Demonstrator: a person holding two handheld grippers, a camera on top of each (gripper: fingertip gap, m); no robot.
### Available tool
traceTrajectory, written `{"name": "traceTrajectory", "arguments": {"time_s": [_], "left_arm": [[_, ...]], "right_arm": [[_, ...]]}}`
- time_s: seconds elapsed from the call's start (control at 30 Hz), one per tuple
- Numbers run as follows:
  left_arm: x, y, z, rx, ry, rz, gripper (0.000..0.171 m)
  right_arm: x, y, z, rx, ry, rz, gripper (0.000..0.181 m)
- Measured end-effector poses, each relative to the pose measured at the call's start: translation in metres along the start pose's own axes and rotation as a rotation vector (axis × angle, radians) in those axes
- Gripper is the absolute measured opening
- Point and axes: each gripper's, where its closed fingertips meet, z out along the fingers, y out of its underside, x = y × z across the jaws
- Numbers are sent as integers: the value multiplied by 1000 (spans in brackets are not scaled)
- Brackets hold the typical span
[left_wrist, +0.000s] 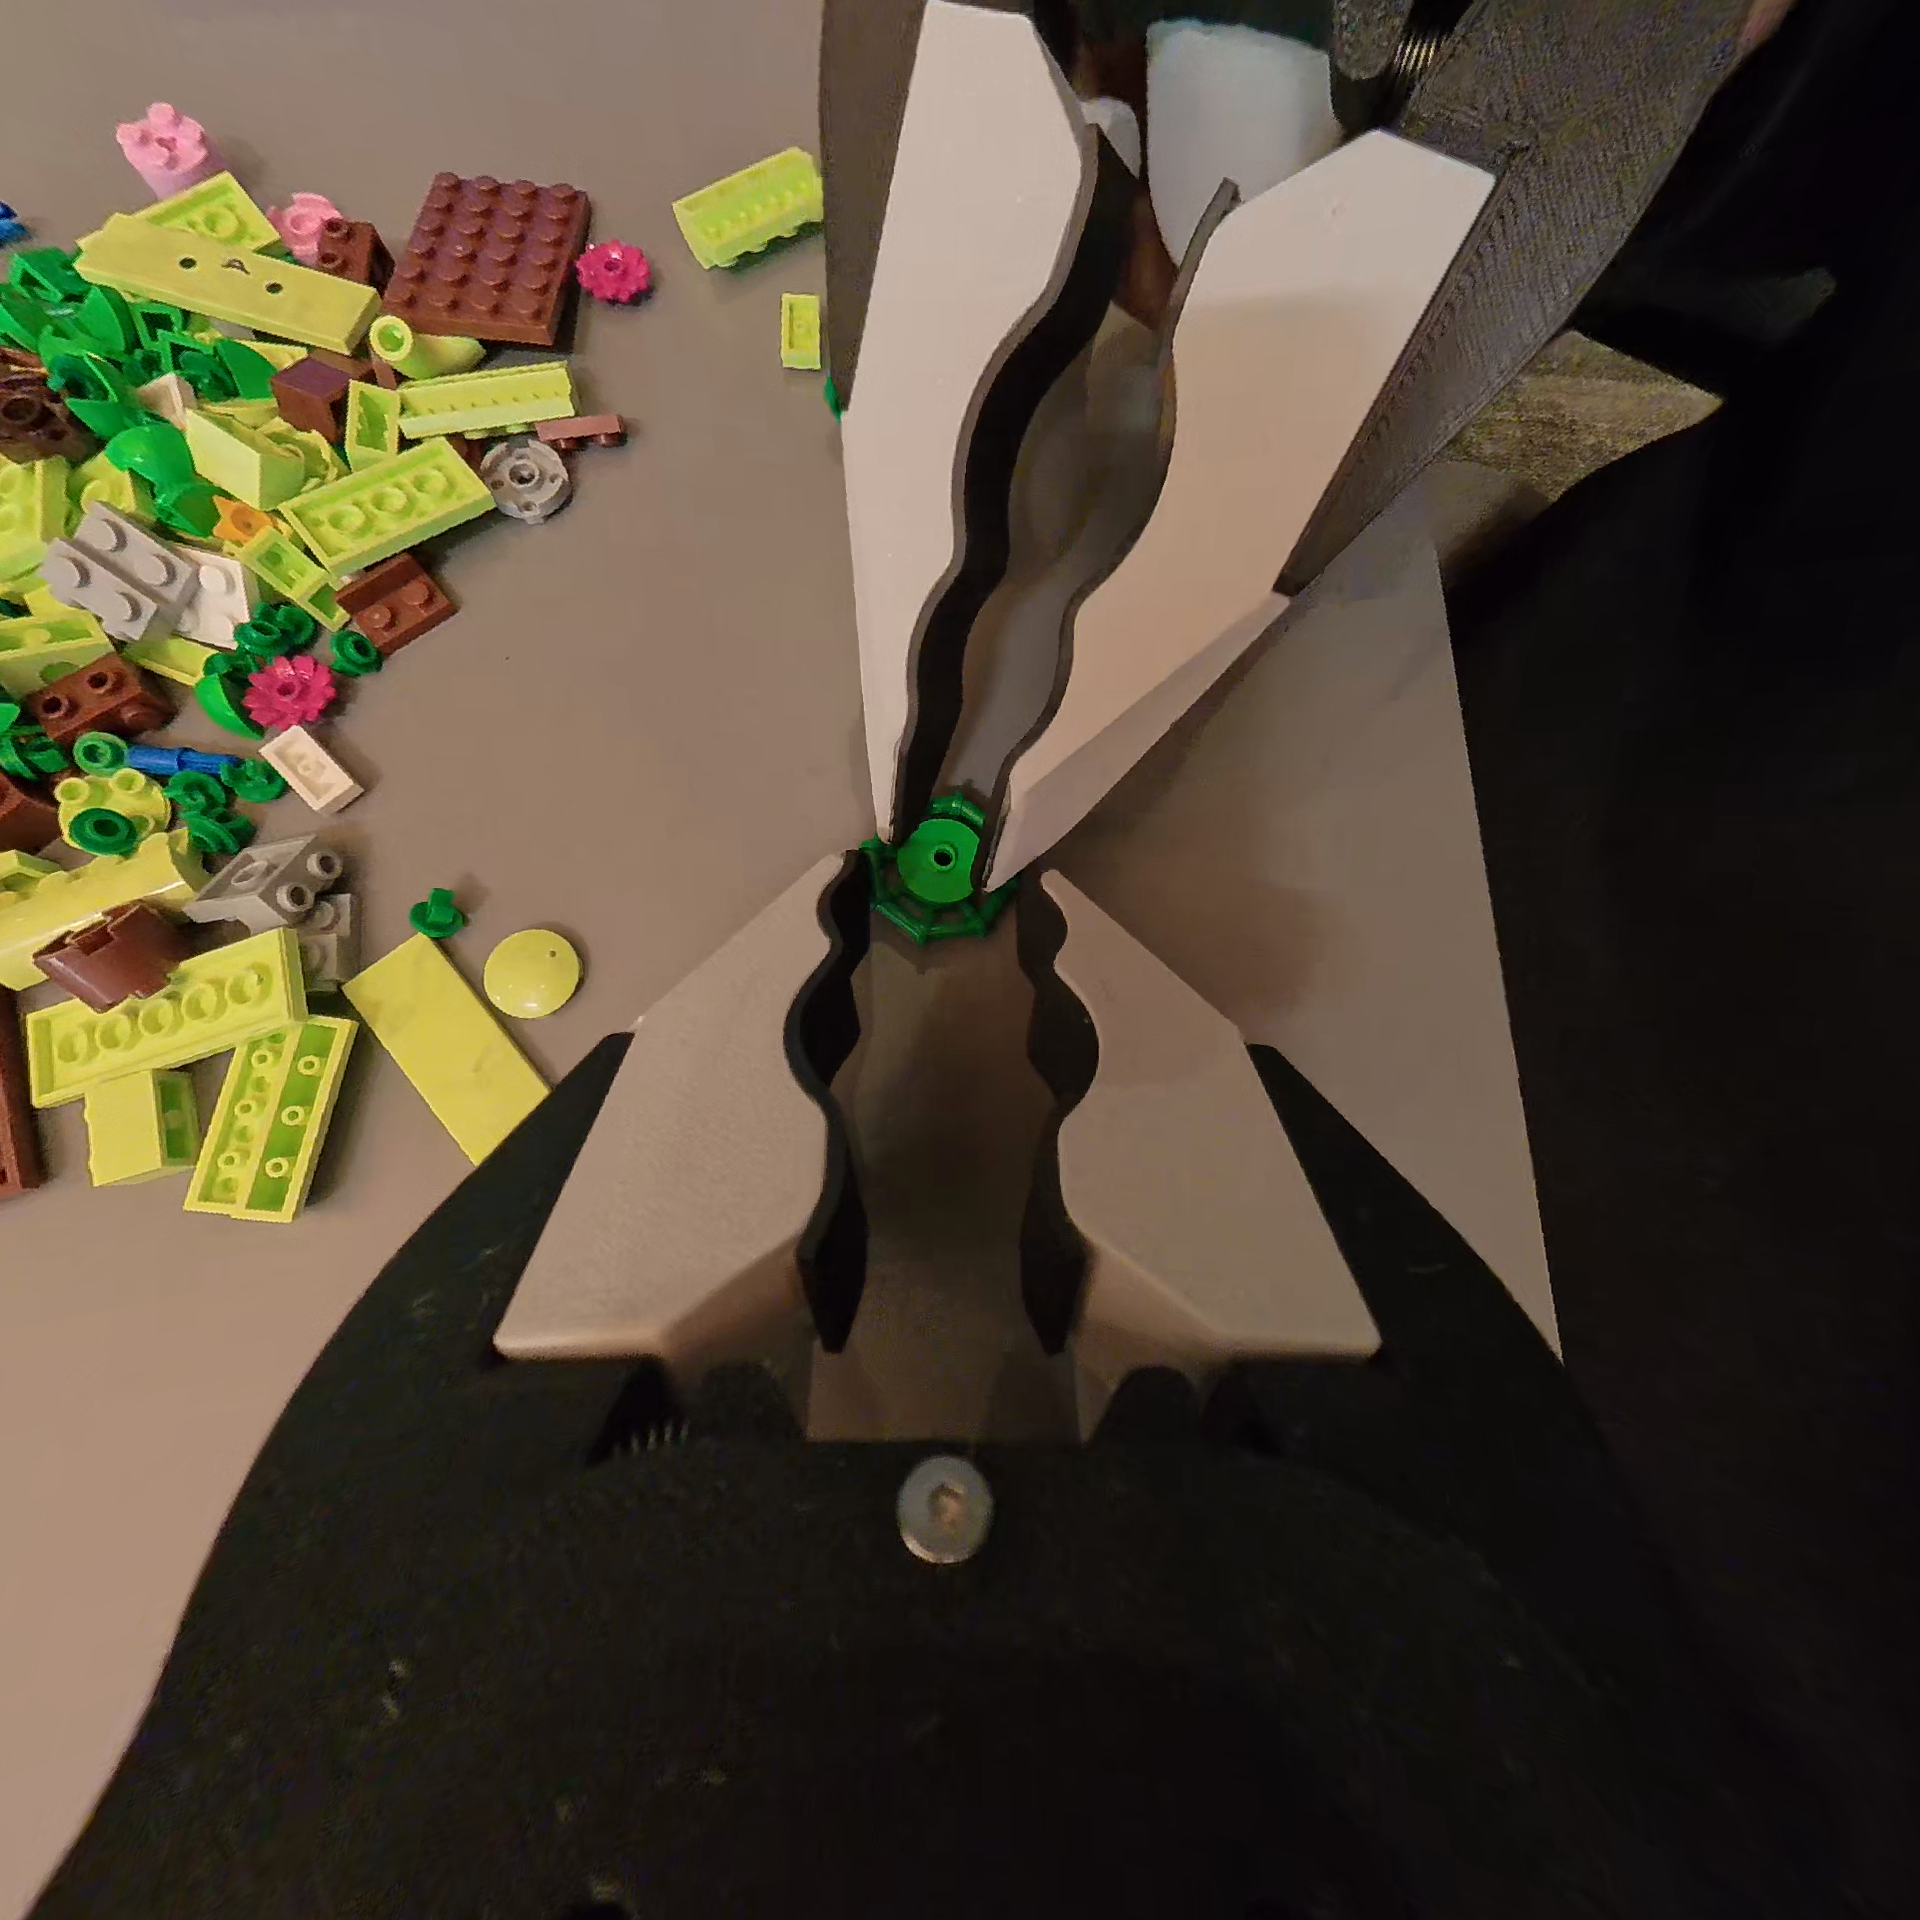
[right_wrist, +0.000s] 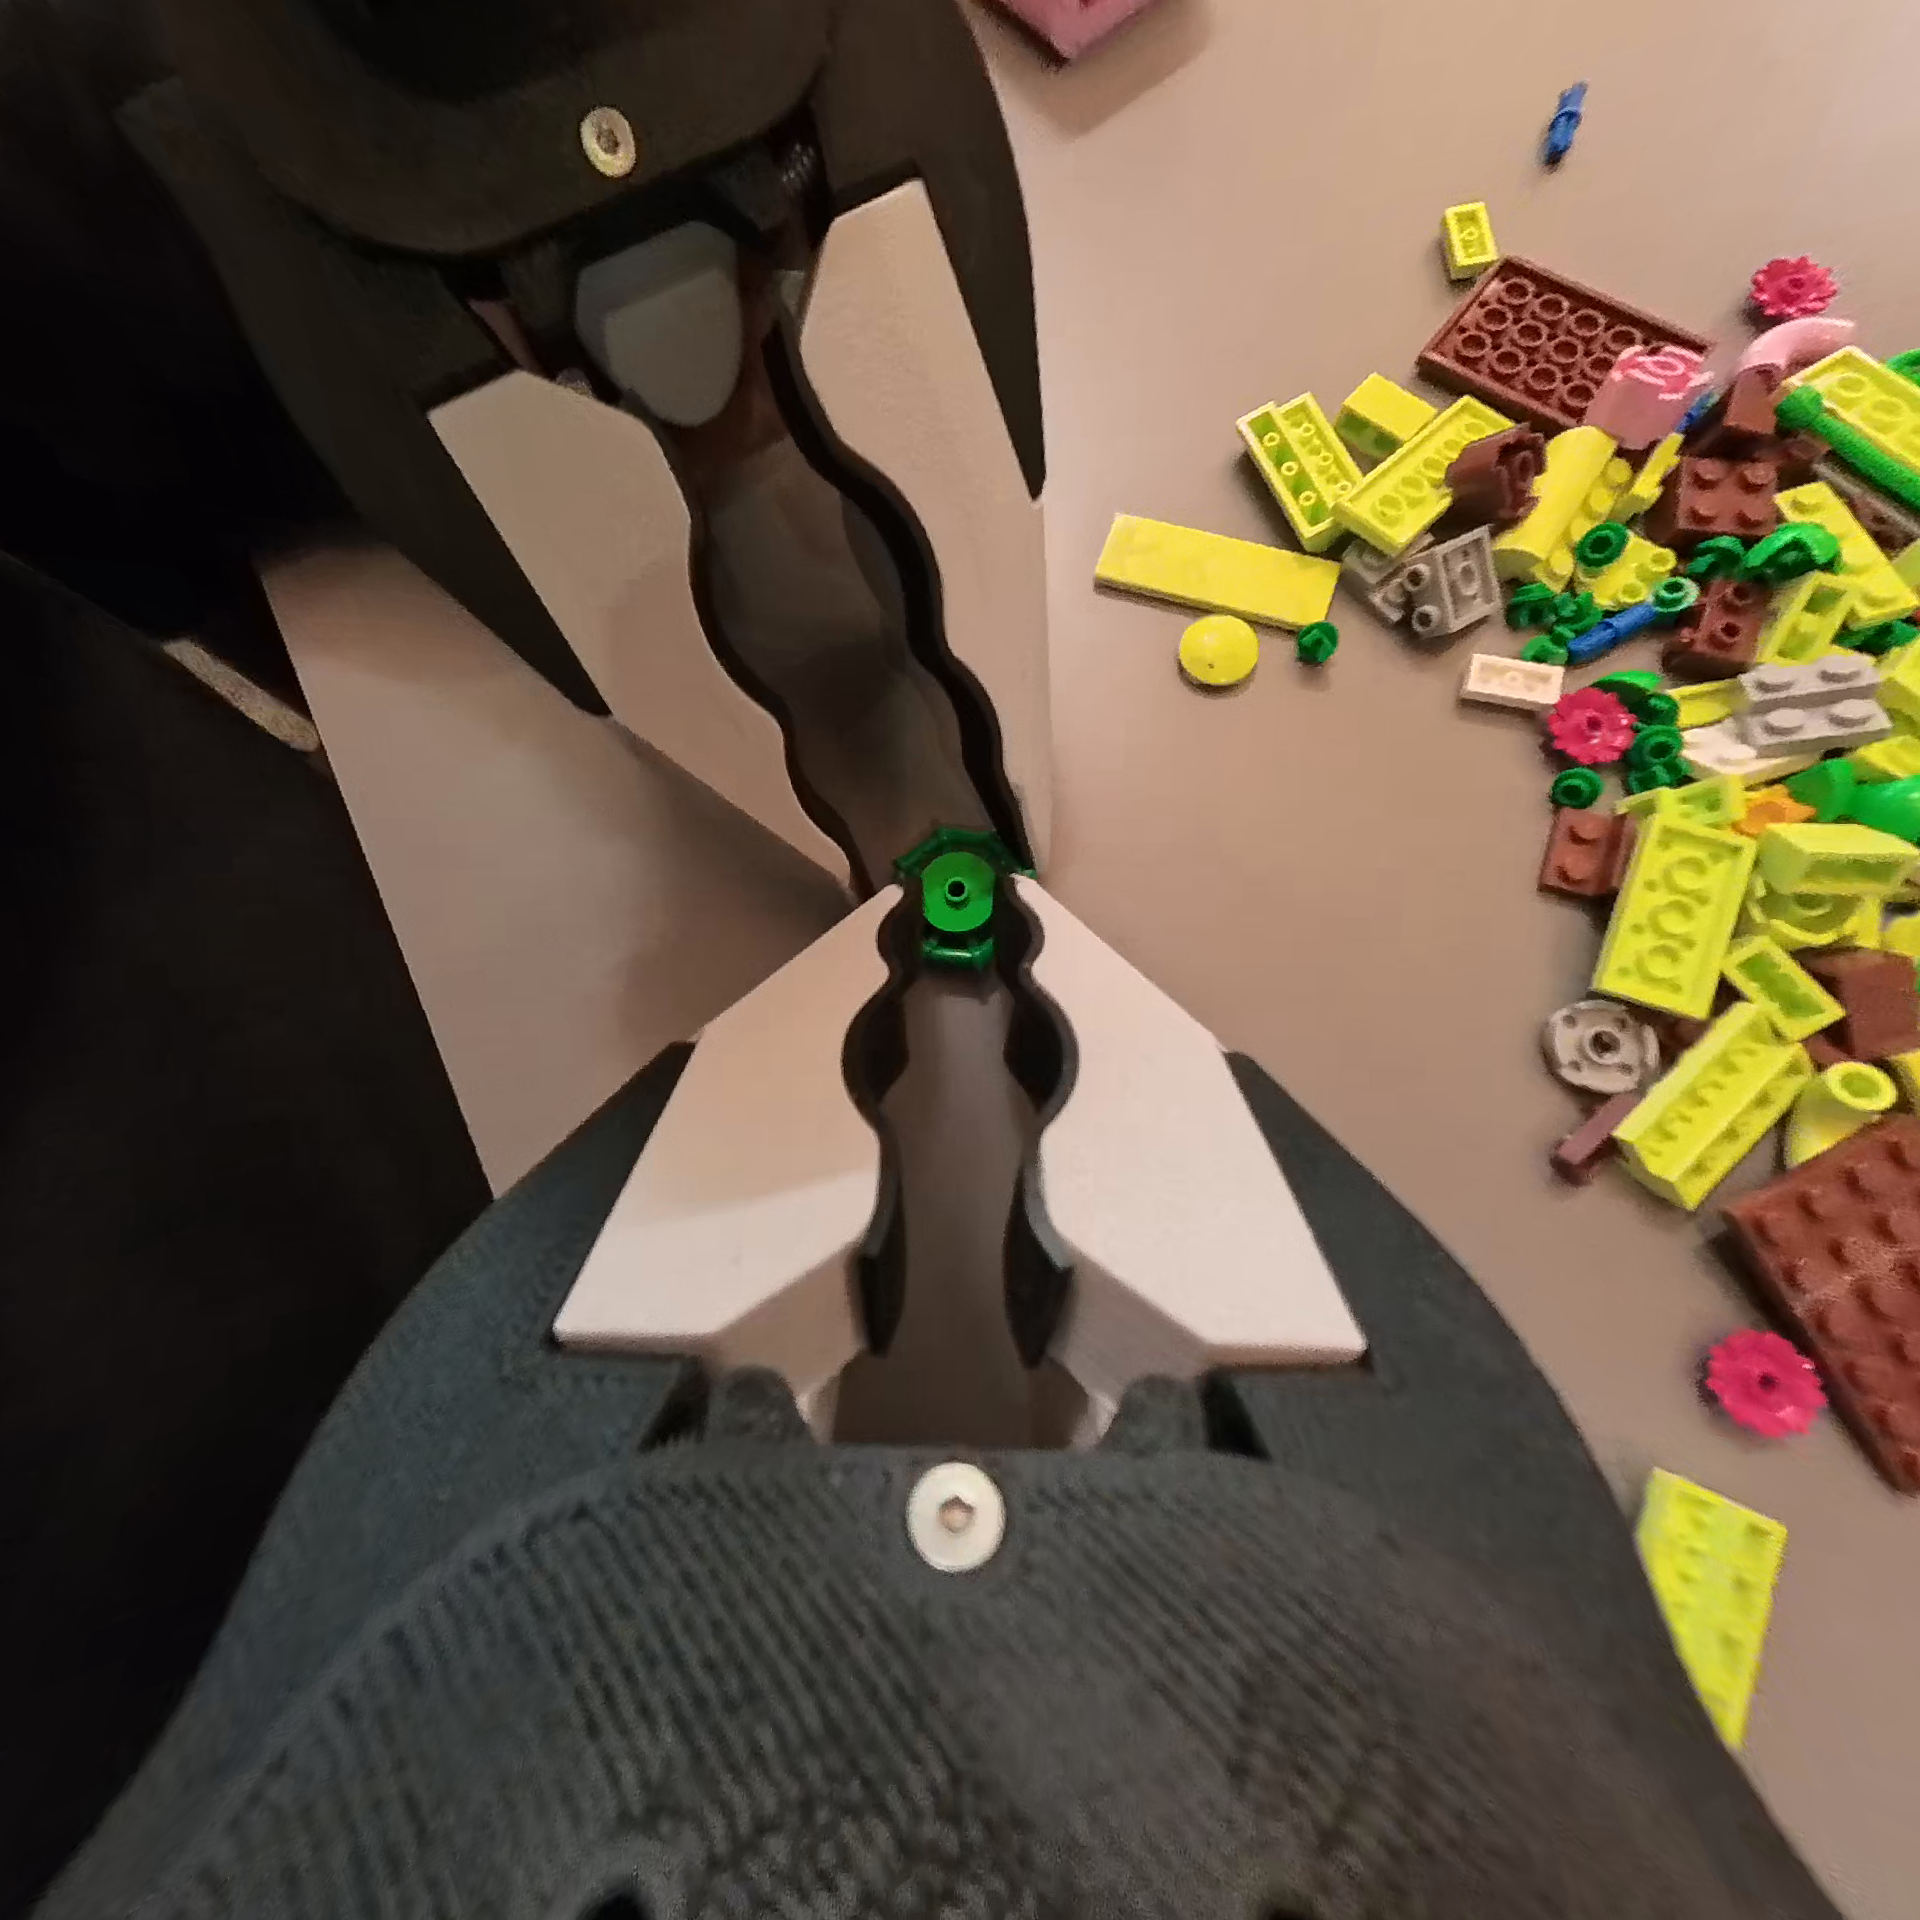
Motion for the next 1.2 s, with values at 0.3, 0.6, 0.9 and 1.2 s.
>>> {"name": "traceTrajectory", "arguments": {"time_s": [0.3,0.6,0.9,1.2], "left_arm": [[-1,2,-1,-1,-10,-26,29],[-1,2,-1,-2,-23,-17,29],[5,2,-2,2,-11,-4,38],[21,16,-17,12,16,-41,38]], "right_arm": [[-10,-25,-19,248,-61,29,0],[5,-9,-8,119,33,-43,8],[5,7,-6,70,81,-66,16],[10,1,-17,121,160,-66,11]]}}
